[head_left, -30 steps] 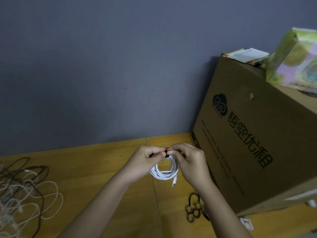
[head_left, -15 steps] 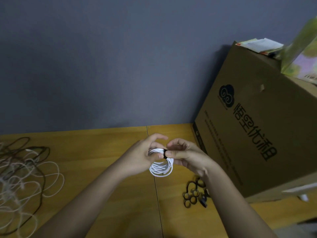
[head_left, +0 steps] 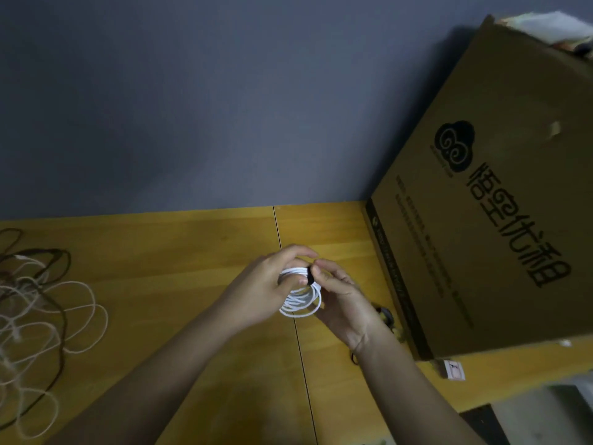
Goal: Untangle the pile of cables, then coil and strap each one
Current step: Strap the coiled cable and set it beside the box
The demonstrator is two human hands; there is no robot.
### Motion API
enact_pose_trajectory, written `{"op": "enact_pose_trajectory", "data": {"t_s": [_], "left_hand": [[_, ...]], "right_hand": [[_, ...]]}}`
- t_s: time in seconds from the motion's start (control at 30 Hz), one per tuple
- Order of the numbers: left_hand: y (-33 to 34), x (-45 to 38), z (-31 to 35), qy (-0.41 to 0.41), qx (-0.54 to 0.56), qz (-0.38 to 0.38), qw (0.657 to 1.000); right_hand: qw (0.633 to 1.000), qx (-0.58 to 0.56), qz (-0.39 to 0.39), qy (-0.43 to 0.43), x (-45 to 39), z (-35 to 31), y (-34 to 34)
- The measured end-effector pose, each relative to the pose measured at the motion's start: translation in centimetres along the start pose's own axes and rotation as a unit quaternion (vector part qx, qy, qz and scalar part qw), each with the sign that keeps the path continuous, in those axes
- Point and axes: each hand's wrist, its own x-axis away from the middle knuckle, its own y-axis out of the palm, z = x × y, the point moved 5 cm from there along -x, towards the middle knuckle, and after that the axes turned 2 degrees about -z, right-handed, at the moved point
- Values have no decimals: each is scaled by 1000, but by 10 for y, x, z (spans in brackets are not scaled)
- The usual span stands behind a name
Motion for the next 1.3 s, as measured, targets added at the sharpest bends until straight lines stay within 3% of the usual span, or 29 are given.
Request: {"op": "enact_pose_trajectory", "data": {"t_s": [0.1, 0.2, 0.3, 0.4, 0.5, 0.63, 0.8, 0.93, 1.0, 1.1, 1.3], "left_hand": [[7, -13, -27, -18, 57, 42, 997], [18, -32, -54, -51, 114, 67, 990], [31, -56, -74, -84, 147, 75, 983], [40, -88, -96, -114, 166, 81, 976], [49, -135, -120, -140, 160, 69, 975], [65, -197, -152, -170, 125, 57, 976], [61, -237, -186, -206, 39, 101, 973], [60, -236, -209, -251, 34, 117, 960], [63, -234, -213, -267, 51, 116, 955], [67, -229, -211, -277, 51, 113, 953], [61, -213, -206, -281, 13, 121, 952]], "right_hand": [[989, 31, 88, -113, -10, 3, -7], [940, 135, 173, -260, -22, -3, -18], [890, 265, 188, -319, -35, -9, -32], [853, 396, 131, -314, -64, -11, -56], [846, 437, 103, -286, -106, -15, -85], [832, 453, 164, -276, -180, -43, -126], [827, 412, 315, -218, -265, -82, -184], [845, 436, 295, -90, -314, -86, -206], [794, 536, 284, -37, -319, -79, -208], [751, 582, 305, -70, -311, -72, -207], [786, 492, 319, -194, -279, -67, -205]]}}
